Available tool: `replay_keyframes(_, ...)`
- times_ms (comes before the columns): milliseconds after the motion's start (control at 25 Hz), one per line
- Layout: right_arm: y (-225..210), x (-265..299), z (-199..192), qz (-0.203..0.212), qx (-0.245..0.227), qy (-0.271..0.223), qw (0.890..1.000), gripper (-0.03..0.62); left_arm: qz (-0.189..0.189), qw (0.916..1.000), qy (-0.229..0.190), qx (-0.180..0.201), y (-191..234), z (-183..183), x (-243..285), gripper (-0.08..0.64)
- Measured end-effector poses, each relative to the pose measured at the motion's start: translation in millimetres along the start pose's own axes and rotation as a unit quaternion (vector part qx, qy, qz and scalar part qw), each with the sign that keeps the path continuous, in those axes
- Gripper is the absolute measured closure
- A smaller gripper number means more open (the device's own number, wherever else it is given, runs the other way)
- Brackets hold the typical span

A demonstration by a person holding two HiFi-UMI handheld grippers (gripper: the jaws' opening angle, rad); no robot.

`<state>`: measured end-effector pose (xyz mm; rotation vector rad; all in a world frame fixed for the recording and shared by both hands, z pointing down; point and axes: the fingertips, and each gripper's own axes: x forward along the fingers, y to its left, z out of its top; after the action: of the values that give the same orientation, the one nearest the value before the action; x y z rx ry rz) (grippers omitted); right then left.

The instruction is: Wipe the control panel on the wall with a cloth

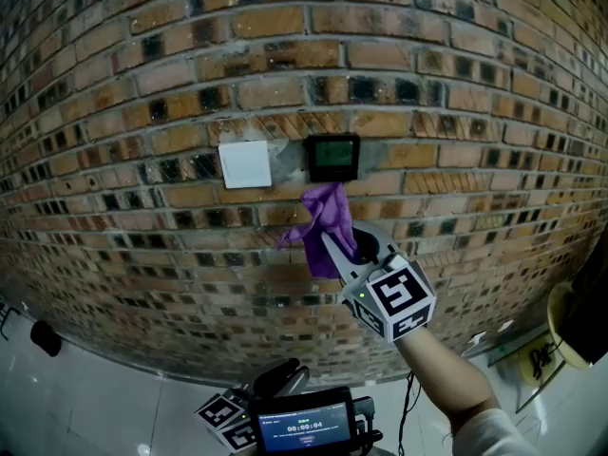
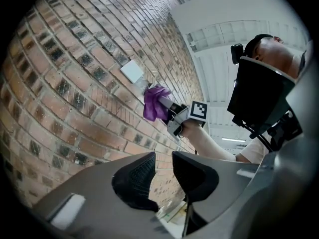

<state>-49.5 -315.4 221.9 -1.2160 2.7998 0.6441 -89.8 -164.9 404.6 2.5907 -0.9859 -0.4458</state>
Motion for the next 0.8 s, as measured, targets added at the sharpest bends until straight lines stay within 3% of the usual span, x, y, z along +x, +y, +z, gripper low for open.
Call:
replay_keyframes(360,-12,46,39,-0.013,-0.040,-0.028,0.999,0.514,0.001,1.0000,-0.006,0.002,3,5,-1,0.449)
replay_keyframes(800,-29,80,49,-0.031,-0.084,-0.022,0.996,0.514,0.005,0.9999,-0.006,0.006,1,7,-3,0.449)
